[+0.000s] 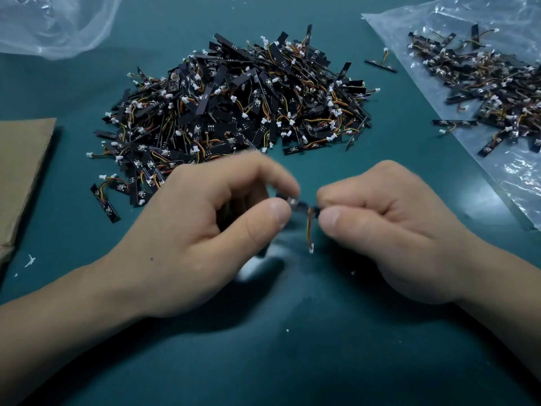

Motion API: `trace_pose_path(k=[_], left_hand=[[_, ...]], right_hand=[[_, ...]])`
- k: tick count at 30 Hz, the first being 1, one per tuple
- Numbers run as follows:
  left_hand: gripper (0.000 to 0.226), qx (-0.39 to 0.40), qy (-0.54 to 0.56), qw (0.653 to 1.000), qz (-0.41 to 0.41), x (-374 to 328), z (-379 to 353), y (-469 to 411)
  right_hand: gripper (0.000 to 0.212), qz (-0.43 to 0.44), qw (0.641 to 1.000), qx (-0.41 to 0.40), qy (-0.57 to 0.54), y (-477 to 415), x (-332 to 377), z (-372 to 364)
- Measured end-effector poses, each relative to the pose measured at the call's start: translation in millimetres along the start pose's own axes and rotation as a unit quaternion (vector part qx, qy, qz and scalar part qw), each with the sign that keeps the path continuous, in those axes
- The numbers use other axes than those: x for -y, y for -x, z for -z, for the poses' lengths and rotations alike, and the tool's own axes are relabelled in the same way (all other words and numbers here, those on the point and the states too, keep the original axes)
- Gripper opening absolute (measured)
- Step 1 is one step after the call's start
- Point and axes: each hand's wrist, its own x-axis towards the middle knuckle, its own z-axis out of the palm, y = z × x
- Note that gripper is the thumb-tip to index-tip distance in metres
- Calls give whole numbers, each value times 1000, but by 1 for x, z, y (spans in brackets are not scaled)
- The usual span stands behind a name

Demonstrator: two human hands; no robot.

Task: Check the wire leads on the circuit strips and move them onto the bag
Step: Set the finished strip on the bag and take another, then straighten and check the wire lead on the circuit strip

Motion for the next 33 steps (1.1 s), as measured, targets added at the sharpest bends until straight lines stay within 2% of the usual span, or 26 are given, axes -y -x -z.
trace_pose_path(k=[2,4,6,8,10,12,14,18,21,24,28,33], left_hand=[[27,-15,4,1000,-4,4,3,-1],[27,-41,16,999,11,8,6,-4],[20,-55,8,998,13,10,6,-5],[16,-58,-28,998,1,9,3,-3],[16,-60,-105,992,-24,6,3,-1],[17,-44,-203,976,-59,4,3,0],[25,-6,-279,957,-77,6,1,1],[48,31,-391,920,4,9,-4,3],[51,39,-407,912,30,9,-4,2],[41,39,-405,914,12,7,-2,2],[23,16,-364,931,-30,7,0,1],[18,74,-271,953,-115,9,-3,3]], right_hand=[[38,1,989,-137,-51,0,-2,-1],[30,-30,951,-281,-127,-3,-5,1],[18,-81,921,-339,-176,-7,-7,3],[14,-98,933,-319,-132,-8,-10,2],[13,-78,959,-265,-69,-6,-9,-3],[12,-62,976,-207,-19,-3,-7,-8],[11,-59,981,-182,8,-1,-7,-10],[11,-63,978,-198,-12,-1,-7,-9],[11,-64,980,-190,-9,-1,-7,-9],[11,-63,981,-184,-2,-1,-7,-10],[11,-58,981,-185,2,-2,-8,-10],[10,-52,979,-196,0,-1,-8,-10]])
